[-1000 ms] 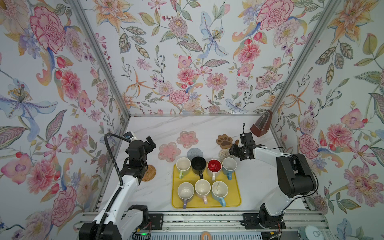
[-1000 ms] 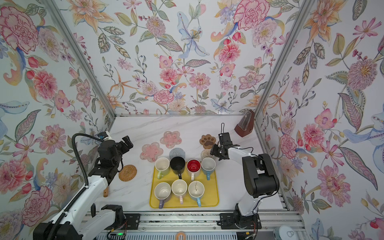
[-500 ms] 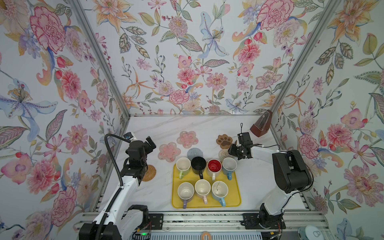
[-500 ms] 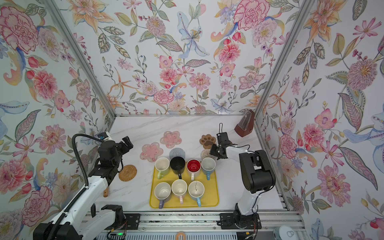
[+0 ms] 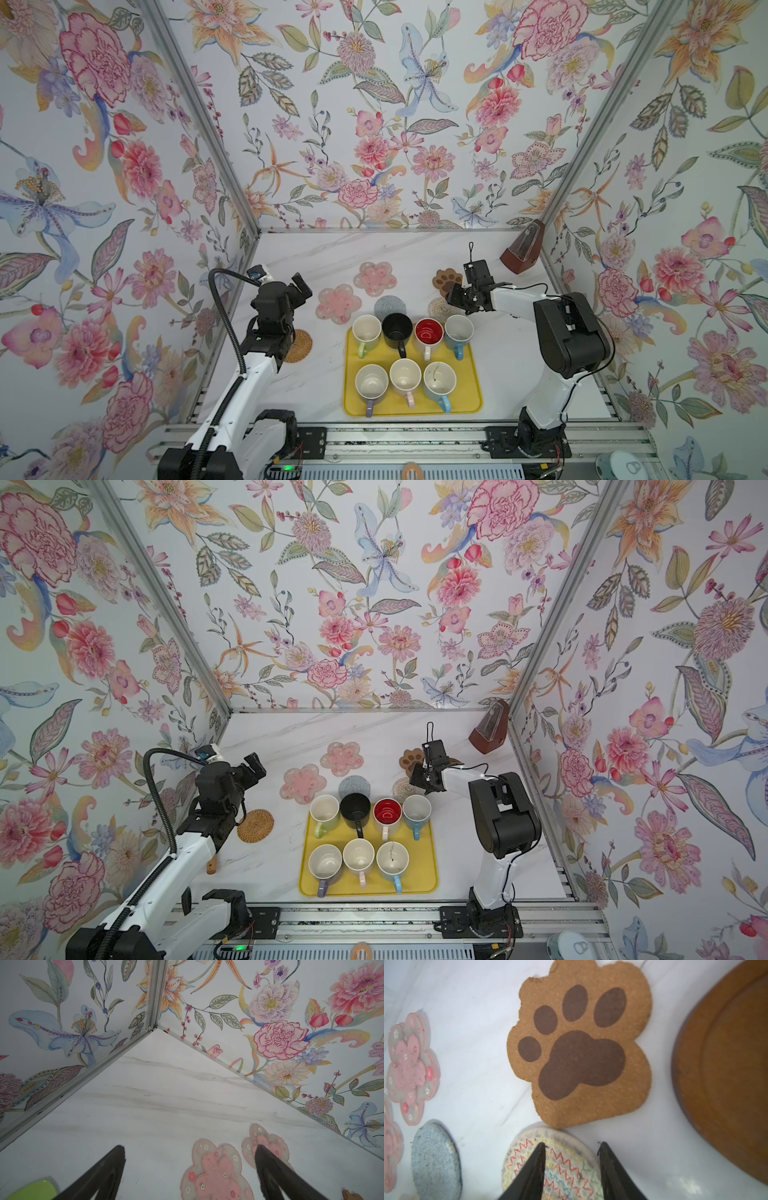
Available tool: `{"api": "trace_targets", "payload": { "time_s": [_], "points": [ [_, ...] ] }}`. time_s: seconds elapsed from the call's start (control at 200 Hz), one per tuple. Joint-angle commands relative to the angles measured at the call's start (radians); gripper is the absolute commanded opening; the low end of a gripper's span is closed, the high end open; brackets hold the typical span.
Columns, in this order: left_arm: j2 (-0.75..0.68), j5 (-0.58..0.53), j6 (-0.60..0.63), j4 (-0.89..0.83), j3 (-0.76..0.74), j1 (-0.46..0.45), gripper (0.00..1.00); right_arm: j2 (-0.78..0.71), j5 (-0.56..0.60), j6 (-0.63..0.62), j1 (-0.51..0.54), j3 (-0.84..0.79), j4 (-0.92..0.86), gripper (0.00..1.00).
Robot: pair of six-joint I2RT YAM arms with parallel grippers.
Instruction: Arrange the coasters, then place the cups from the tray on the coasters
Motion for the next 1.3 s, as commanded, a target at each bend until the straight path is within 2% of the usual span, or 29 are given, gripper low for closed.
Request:
{"api": "trace_targets", "payload": {
  "time_s": [0.0,0.305,0.686,1.141,1.296],
  "points": [
    [-0.019,-0.012,0.009,-0.006,-0.012,0.009,0.99,0.027,-0.021,-0.005,0.016,0.078,-0.039,0.45],
    [-0.033,-0.02,0.014,-0.013,-0.019,0.01,0.99,0.028,0.091,-0.151,0.043,0.277,-0.241,0.49],
    [-0.033,-0.043,0.032,-0.008,-0.018,0.01,0.99,-0.014,0.082,-0.25,0.06,0.229,-0.39,0.43],
    [-0.029,-0.039,0.037,0.003,-0.026,0.013,0.99,0.049,0.056,-0.272,0.068,0.254,-0.417,0.24],
    [-0.036,-0.044,0.041,0.0,-0.028,0.017,0.99,0.077,0.053,-0.278,0.067,0.271,-0.423,0.22]
  ]
}}
